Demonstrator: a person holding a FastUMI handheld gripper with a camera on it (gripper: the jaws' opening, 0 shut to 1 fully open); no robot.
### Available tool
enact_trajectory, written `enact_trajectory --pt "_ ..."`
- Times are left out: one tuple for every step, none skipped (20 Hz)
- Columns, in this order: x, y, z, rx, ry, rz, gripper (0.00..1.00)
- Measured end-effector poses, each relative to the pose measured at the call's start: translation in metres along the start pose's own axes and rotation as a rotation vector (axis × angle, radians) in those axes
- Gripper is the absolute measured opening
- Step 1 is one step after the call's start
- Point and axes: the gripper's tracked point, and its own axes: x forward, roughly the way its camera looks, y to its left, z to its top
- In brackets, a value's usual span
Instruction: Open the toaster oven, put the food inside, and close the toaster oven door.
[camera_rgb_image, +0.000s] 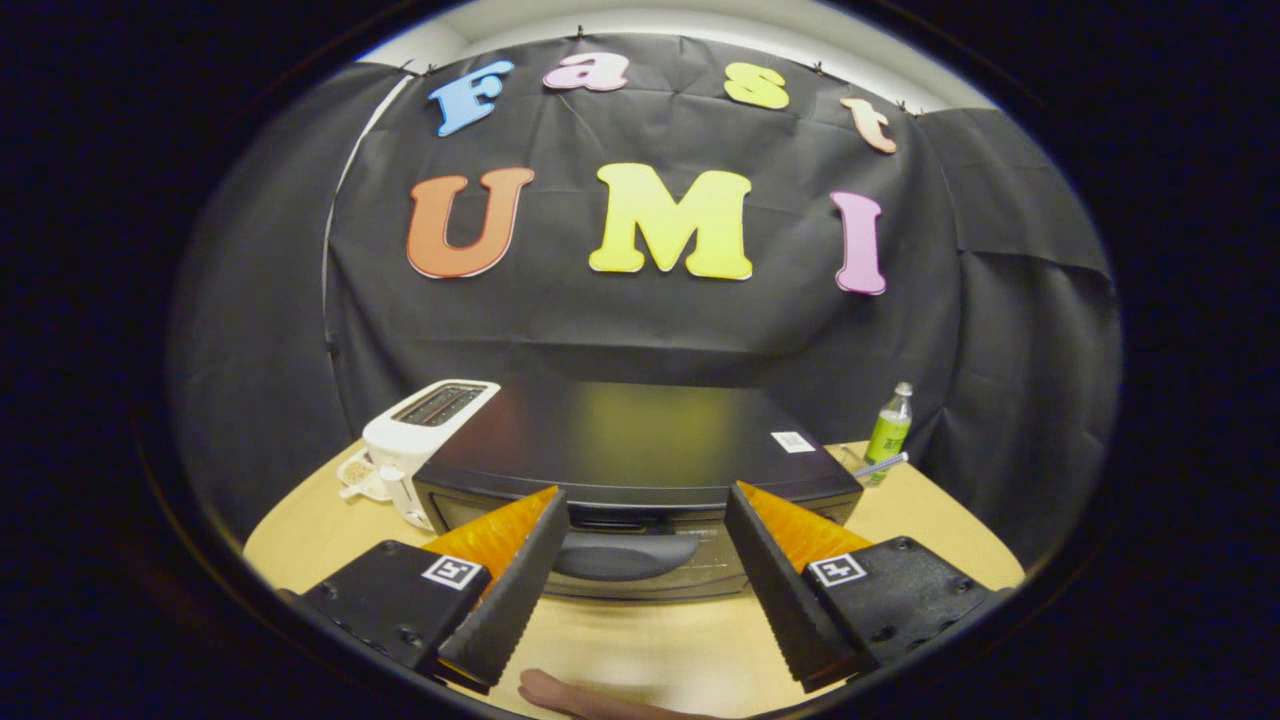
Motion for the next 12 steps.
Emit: enact_trajectory --pt "0.004 0.003 -0.003 0.011 0.004 0.009 1.0" --pt "0.008 0.003 -0.005 0.014 0.009 0.006 1.0" --pt "0.012 0.003 -0.006 0.015 0.01 0.005 1.0" --pt "0.015 0.004 -0.007 0.013 0.012 0.008 1.0" --pt "0.02 0.008 -0.008 0.009 0.016 0.019 1.0" --pt "0.026 0.01 -0.014 -0.001 0.043 0.029 1.0" --pt "0.029 0.009 -0.025 -0.004 0.09 0.024 1.0" --pt "0.029 0.007 -0.01 0.008 0.061 0.023 1.0" --pt "0.031 0.012 -0.021 0.008 0.072 0.024 1.0" --pt "0.031 0.011 -0.023 0.001 0.074 0.023 1.0" --pt "0.029 0.01 -0.023 0.004 0.077 0.021 1.0" --pt "0.029 0.01 -0.024 0.017 0.076 0.023 1.0"
